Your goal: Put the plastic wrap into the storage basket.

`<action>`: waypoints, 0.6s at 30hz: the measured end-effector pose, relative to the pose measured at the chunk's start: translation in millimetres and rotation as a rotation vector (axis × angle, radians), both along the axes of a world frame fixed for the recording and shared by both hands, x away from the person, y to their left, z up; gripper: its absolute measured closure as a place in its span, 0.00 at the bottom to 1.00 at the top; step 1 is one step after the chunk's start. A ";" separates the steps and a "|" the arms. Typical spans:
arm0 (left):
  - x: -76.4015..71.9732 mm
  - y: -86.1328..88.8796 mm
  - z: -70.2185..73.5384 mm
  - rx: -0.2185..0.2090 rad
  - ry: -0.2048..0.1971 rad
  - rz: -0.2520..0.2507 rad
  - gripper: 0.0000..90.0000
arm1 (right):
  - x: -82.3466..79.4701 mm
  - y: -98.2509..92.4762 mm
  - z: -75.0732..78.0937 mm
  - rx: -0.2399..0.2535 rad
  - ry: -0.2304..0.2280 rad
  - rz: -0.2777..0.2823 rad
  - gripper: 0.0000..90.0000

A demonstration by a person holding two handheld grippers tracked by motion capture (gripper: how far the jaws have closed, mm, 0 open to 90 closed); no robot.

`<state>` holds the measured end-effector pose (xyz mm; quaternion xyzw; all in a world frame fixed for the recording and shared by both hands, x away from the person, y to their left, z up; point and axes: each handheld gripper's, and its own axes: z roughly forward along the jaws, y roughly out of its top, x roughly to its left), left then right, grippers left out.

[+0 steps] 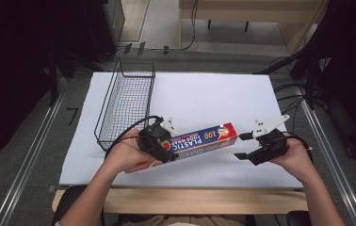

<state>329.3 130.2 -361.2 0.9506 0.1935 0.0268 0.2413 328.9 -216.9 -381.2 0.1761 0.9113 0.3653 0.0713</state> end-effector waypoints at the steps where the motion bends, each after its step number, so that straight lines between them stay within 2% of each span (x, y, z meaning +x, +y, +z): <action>1: 0.5 1.2 1.0 -0.004 -0.002 0.012 0.44 | 0.0 0.0 0.0 0.000 0.000 0.000 0.35; 4: 2.1 6.9 5.0 -0.020 -0.007 0.036 0.44 | 1.3 -0.1 -7.7 -0.003 -0.009 -0.002 0.32; 5: 1.9 8.2 6.2 -0.029 -0.008 0.047 0.44 | 2.7 2.9 -16.3 -0.005 -0.037 -0.030 0.30; 8: 2.4 12.5 10.4 -0.035 -0.022 0.060 0.44 | 3.5 6.1 -23.1 0.001 -0.035 -0.047 0.26; 9: 3.0 14.2 11.7 -0.041 -0.017 0.069 0.44 | 3.8 11.3 -29.9 0.022 -0.025 -0.069 0.24; 10: 3.4 15.8 12.8 -0.044 -0.015 0.082 0.44 | 3.8 11.3 -29.9 0.022 -0.025 -0.069 0.24; 13: 4.3 20.2 15.8 -0.042 -0.023 0.119 0.44 | 2.7 27.6 -43.5 -0.018 -0.028 -0.092 0.20; 14: 5.0 22.0 16.6 -0.040 -0.026 0.127 0.44 | 2.7 27.6 -43.5 -0.018 -0.028 -0.092 0.20; 15: 5.7 23.9 17.2 -0.040 -0.025 0.135 0.44 | 2.7 31.5 -46.3 -0.027 -0.011 -0.085 0.19; 18: 6.8 29.3 19.6 -0.052 -0.025 0.167 0.44 | 2.9 40.0 -52.5 -0.048 0.005 -0.063 0.19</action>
